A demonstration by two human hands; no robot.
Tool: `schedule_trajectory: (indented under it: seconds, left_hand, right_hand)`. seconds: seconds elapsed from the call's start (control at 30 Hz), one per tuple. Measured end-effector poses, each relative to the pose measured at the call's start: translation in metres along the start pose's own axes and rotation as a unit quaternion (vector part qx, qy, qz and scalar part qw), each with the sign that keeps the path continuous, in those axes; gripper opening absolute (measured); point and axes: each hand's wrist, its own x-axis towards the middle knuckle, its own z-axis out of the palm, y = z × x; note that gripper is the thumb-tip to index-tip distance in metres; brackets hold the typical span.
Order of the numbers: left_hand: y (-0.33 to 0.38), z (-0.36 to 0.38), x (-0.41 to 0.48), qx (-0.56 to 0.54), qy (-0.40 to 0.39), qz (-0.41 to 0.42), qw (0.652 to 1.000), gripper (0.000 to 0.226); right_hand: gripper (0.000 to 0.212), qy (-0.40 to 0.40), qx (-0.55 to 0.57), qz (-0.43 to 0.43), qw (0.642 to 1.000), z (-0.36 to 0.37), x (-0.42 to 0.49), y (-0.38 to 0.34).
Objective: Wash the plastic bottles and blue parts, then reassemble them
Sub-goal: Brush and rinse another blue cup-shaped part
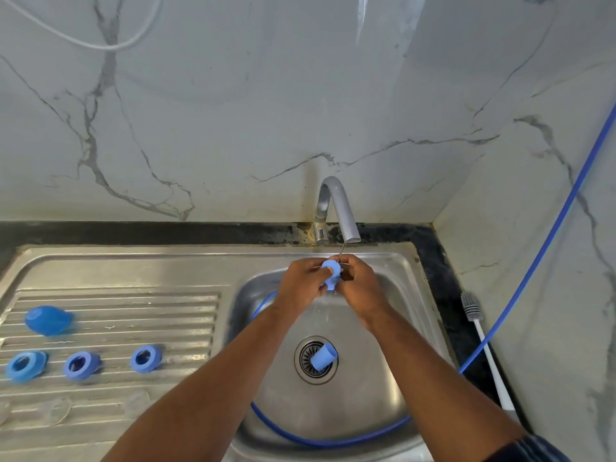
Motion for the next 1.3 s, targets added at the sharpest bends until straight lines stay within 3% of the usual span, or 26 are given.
schedule_trajectory:
  seconds: [0.13, 0.27, 0.4, 0.53, 0.67, 0.73, 0.9, 1.03, 1.13, 1.3]
  left_hand:
    - [0.003, -0.002, 0.009, -0.060, 0.019, -0.021, 0.998, 0.017]
    - [0.010, -0.006, 0.007, -0.138, 0.001, -0.049, 0.989, 0.021]
    - [0.010, -0.009, 0.006, -0.136, -0.020, -0.043, 0.990, 0.024]
    - [0.008, -0.007, 0.005, -0.095, 0.001, -0.095, 0.991, 0.024]
    - [-0.003, -0.004, 0.000, -0.061, -0.074, -0.082, 0.992, 0.033]
    - [-0.004, -0.002, 0.003, -0.101, -0.066, -0.094, 0.988, 0.029]
    - [0.000, 0.000, 0.008, -0.171, -0.037, -0.125, 0.977, 0.031]
    - [0.001, -0.007, 0.009, -0.142, -0.030, -0.068, 0.987, 0.022]
    - [0.003, -0.011, 0.007, -0.122, -0.040, -0.028, 0.991, 0.019]
    - [0.001, -0.017, 0.009, -0.088, -0.022, 0.017, 0.996, 0.024]
  right_hand:
    - [0.040, -0.012, 0.098, 0.015, 0.995, -0.003, 0.002, -0.006]
    - [0.023, -0.047, 0.182, 0.109, 0.976, -0.008, 0.000, -0.006]
    - [0.036, -0.067, 0.271, 0.169, 0.945, -0.011, -0.005, -0.002]
    - [0.036, -0.027, 0.211, 0.161, 0.964, -0.014, -0.009, 0.000]
    - [0.029, -0.014, 0.173, 0.116, 0.978, -0.017, -0.010, -0.002]
    - [0.021, -0.028, 0.181, 0.106, 0.977, -0.020, -0.010, -0.005]
    - [0.042, -0.054, 0.192, 0.077, 0.977, -0.024, -0.009, -0.011]
    - [0.027, -0.058, 0.216, 0.119, 0.967, -0.024, -0.011, -0.017]
    - [0.036, -0.058, 0.167, 0.149, 0.973, -0.022, -0.010, -0.017]
    - [0.024, -0.066, 0.202, 0.142, 0.967, -0.017, -0.005, -0.014]
